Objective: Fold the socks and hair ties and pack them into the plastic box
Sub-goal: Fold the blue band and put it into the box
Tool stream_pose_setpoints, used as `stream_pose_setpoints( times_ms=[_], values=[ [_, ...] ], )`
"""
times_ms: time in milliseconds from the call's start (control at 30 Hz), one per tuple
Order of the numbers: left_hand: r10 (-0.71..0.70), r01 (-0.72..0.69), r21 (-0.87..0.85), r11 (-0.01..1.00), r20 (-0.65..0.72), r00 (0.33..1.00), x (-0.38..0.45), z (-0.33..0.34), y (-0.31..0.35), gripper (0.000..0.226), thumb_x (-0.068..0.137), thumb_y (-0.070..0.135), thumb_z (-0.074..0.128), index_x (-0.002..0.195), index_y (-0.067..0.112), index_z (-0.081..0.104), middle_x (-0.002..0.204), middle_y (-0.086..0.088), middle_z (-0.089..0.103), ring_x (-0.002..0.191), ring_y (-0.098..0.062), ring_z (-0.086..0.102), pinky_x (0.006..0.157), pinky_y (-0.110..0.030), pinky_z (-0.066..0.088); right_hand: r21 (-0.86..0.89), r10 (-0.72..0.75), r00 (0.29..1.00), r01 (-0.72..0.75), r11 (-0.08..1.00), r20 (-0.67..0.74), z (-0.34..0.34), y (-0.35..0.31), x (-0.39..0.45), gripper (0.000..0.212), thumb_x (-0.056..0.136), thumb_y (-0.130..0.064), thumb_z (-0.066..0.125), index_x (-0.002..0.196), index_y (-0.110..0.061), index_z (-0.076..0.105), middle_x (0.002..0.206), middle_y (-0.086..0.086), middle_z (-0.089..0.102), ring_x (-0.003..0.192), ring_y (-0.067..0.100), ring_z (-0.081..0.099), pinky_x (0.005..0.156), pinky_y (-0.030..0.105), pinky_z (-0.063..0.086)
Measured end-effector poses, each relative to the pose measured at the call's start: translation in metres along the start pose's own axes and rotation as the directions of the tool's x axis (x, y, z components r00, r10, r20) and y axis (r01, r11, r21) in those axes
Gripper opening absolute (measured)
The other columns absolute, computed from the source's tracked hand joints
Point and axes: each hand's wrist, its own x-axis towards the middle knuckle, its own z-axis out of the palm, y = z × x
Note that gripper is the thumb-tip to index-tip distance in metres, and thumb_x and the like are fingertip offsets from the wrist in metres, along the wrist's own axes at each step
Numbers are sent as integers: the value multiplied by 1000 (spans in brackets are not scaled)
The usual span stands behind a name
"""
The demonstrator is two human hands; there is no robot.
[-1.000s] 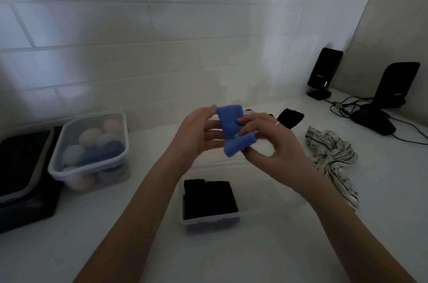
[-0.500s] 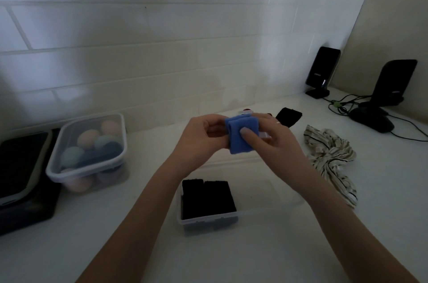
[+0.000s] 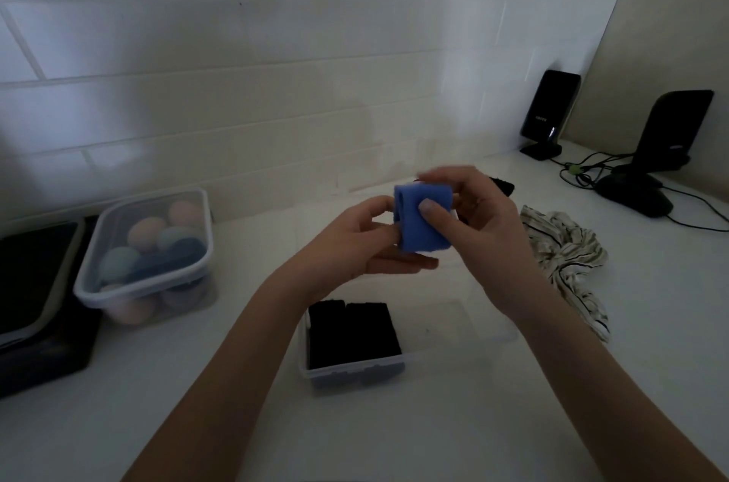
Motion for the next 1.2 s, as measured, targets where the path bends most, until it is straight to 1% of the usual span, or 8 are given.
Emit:
stream_pose_setpoints(
  times_ms=[167,333,500,633,700,833,1000,1200],
  values=[
    [23,-22,80,997,-17,1000,-2,-1,4,44,83,0,61,122,18,52,88,-10,76,77,-30,72,64,-26,57,-36,-9,999,11,999,33,2,-2,-2,15,83,-5,65,93,-16,63,95,-6,66,90,9,63,75,30,58],
    [44,-44,146,988,5,999,-5,-2,5,34,81,-3,60,106,20,58,80,-7,76,69,-27,73,58,-24,56,-18,-53,995,55,998,81,2,-7,-4,14,78,-10,68,85,-21,63,81,-16,67,81,4,64,71,21,54],
    [206,-185,197,963,-95,974,-9,-8,9,34,80,-13,56,85,20,66,80,0,75,73,-16,71,64,-22,55,7,28,995,-29,1000,98,-10,-9,1,14,82,-8,67,82,-20,59,76,0,65,72,12,61,65,26,52],
    [268,-234,202,951,-160,950,-14,-11,15,7,82,8,65,84,14,65,80,1,74,71,-16,70,63,-24,56,-62,153,975,-145,987,162,-20,-10,1,15,81,-11,68,83,-18,54,77,16,67,68,24,67,55,27,56],
    [260,-211,277,938,-153,953,-20,-8,15,14,74,20,73,85,17,67,82,0,74,73,-16,70,64,-25,56,-103,176,971,-161,982,162,-20,-9,-1,19,80,-10,69,80,-17,52,71,13,68,62,17,68,50,24,53],
    [241,-140,439,887,-183,953,-30,3,10,22,69,16,79,84,23,65,84,2,72,70,-14,71,61,-20,55,-158,246,953,-219,963,179,-16,-8,-9,21,78,-9,71,77,-14,51,64,6,69,61,15,70,48,23,53],
    [204,-32,611,791,-214,955,-38,19,1,29,69,8,74,80,27,54,86,9,64,65,-5,67,58,-21,57,-385,312,928,-218,897,203,-12,-9,-22,15,76,-6,73,73,-13,60,80,0,67,65,22,70,53,27,59],
    [131,49,754,655,-178,975,-46,32,-12,28,73,10,72,81,26,50,89,3,62,73,-9,66,59,-19,54,-602,393,884,-174,779,253,-7,-4,-31,10,74,-6,75,73,-12,67,82,4,68,58,13,63,56,24,58]
  ],
)
